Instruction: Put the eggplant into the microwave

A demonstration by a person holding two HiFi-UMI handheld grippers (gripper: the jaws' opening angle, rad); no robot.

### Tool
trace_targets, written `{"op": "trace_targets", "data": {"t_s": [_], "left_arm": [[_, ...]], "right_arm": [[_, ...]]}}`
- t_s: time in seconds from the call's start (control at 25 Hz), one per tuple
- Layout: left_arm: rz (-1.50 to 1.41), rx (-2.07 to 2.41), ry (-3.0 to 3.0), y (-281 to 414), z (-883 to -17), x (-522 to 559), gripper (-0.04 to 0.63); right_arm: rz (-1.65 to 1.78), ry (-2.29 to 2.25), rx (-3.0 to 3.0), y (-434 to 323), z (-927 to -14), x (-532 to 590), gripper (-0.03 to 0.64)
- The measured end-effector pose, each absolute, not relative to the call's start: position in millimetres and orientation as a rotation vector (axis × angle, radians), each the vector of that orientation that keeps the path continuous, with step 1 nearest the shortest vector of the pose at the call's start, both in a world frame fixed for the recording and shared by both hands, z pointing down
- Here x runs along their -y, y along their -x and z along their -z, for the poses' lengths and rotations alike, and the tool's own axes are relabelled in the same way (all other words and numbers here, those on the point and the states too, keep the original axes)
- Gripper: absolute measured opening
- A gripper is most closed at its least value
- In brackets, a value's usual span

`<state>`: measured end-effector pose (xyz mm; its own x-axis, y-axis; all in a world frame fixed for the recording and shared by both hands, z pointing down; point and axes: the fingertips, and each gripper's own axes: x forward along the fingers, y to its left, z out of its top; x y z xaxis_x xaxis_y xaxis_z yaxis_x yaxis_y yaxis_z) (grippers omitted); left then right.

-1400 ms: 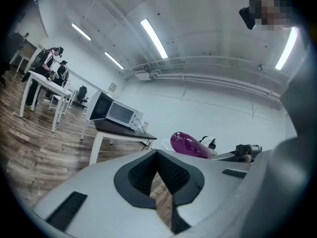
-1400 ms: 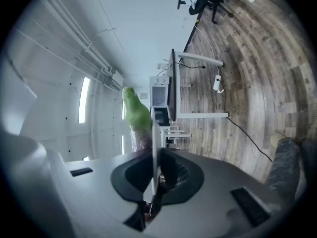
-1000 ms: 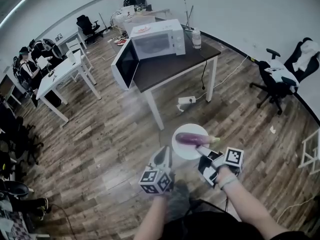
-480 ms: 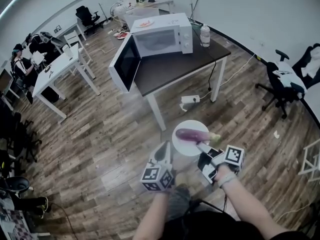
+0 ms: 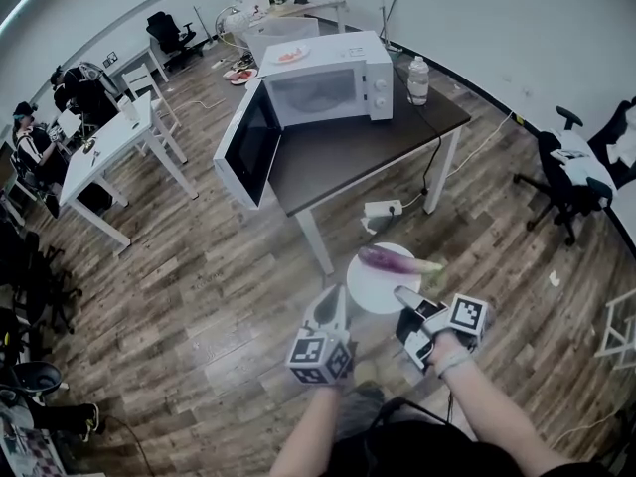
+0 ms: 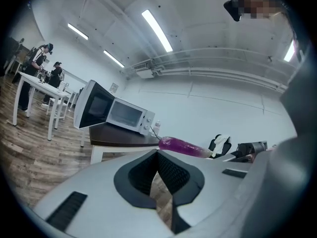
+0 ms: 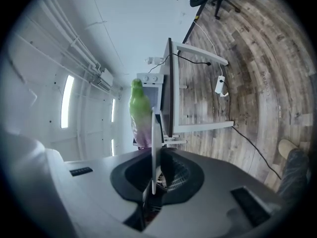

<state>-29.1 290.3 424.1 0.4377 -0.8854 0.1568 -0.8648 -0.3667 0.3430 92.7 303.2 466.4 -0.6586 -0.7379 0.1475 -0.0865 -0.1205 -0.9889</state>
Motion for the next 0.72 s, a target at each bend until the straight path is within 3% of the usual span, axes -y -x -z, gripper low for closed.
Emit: {"op": "trace_targets", "data": {"t_s": [0.72], "left_arm": [[0.061, 1.445, -2.379, 41, -424, -182, 0.000]], "right_arm": [[1.814, 0.952, -1.657, -82, -477, -199, 0.020]]}}
